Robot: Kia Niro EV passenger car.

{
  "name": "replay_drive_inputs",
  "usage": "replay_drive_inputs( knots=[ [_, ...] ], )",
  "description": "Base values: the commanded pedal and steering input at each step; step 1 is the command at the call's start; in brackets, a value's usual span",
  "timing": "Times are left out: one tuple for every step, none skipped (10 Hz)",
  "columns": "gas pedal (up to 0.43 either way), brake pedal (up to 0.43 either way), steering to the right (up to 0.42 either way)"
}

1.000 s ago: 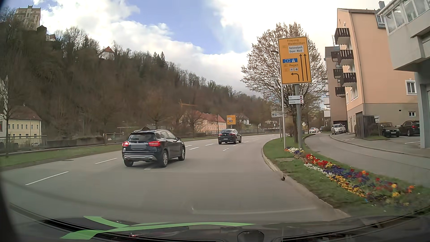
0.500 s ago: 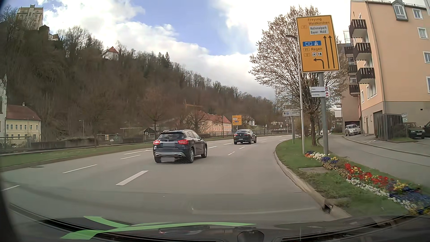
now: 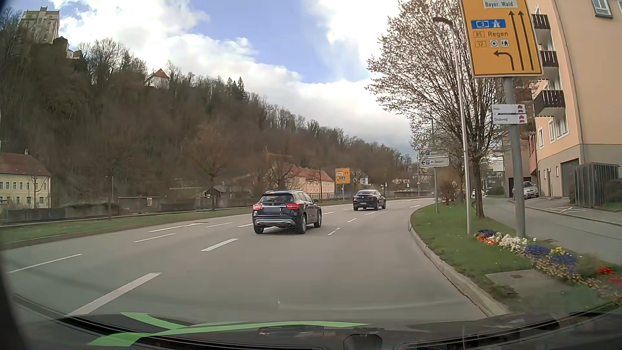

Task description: Follow the waypoints while adhering to traffic rules and regulations

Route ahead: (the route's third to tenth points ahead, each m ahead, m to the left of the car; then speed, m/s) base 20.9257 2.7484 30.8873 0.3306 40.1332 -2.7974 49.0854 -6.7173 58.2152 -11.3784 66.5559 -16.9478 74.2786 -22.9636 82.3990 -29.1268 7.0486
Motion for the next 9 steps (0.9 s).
replay_drive_inputs(
  knots=[
    [0.138, 0.000, 0.025],
    [0.157, 0.000, 0.034],
    [0.157, 0.000, 0.040],
    [0.157, 0.000, 0.045],
    [0.157, 0.000, 0.046],
    [0.157, 0.000, 0.044],
    [0.157, 0.000, 0.039],
    [0.157, 0.000, 0.038],
    [0.157, 0.000, 0.038]
  ],
)
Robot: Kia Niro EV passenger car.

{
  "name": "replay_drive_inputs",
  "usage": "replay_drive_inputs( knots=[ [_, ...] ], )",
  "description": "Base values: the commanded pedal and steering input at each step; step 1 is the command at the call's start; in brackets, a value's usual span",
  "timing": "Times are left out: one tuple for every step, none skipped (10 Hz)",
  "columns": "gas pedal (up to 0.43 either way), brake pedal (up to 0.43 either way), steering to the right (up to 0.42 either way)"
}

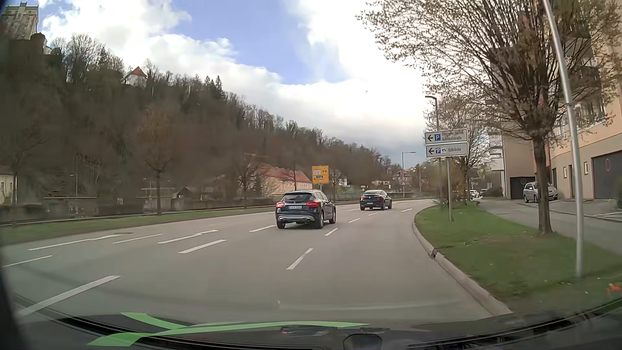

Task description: Follow the waypoints while adhering to traffic rules and regulations

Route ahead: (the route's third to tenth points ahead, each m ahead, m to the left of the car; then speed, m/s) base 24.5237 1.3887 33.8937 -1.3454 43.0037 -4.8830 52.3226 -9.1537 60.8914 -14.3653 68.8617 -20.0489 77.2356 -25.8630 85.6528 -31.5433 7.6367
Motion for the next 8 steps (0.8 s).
replay_drive_inputs(
  knots=[
    [0.157, 0.000, 0.038],
    [0.157, 0.000, 0.039],
    [0.157, 0.000, 0.040],
    [0.157, 0.000, 0.039],
    [0.157, 0.000, 0.039],
    [0.157, 0.000, 0.040],
    [0.157, 0.000, 0.042],
    [0.157, 0.000, 0.043]
  ],
)
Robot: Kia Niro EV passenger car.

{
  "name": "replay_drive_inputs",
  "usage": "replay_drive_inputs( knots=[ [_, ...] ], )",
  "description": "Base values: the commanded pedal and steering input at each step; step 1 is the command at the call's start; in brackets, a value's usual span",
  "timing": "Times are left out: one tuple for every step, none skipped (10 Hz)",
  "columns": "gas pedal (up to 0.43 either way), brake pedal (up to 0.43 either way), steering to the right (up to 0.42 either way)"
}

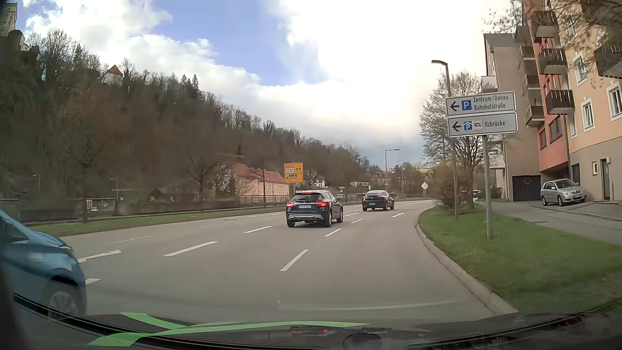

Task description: Follow the waypoints while adhering to traffic rules and regulations

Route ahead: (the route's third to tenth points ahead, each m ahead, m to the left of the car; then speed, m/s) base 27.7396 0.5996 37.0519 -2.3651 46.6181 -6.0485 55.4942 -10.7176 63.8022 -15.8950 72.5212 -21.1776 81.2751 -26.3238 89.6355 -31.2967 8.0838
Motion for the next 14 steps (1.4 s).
replay_drive_inputs(
  knots=[
    [0.138, 0.000, 0.045],
    [0.079, 0.000, 0.047],
    [0.079, 0.000, 0.049],
    [0.079, 0.000, 0.049],
    [0.079, 0.000, 0.049],
    [0.079, 0.000, 0.050],
    [0.079, 0.000, 0.050],
    [0.079, 0.000, 0.050],
    [0.079, 0.000, 0.051],
    [0.079, 0.000, 0.050],
    [0.079, 0.000, 0.050],
    [0.079, 0.000, 0.051],
    [0.087, 0.000, 0.051],
    [0.087, 0.000, 0.051]
  ],
)
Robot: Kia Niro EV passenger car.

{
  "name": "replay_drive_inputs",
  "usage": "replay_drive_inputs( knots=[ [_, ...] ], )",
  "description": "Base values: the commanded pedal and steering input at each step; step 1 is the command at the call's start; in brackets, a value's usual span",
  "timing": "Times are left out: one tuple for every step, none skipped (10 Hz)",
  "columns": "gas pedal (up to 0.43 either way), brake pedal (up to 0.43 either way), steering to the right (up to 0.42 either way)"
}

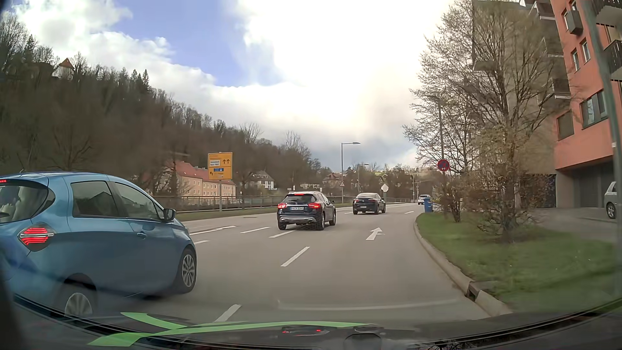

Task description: Follow the waypoints while adhering to traffic rules and regulations

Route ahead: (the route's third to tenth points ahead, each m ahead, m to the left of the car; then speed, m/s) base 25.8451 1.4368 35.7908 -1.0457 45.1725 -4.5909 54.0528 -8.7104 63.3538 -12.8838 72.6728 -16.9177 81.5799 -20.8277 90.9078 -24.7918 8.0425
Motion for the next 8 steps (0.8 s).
replay_drive_inputs(
  knots=[
    [0.087, 0.000, 0.051],
    [0.087, 0.000, 0.051],
    [0.087, 0.000, 0.051],
    [0.087, 0.000, 0.052],
    [0.087, 0.000, 0.052],
    [0.087, 0.000, 0.051],
    [0.087, 0.000, 0.051],
    [0.087, 0.000, 0.050]
  ],
)
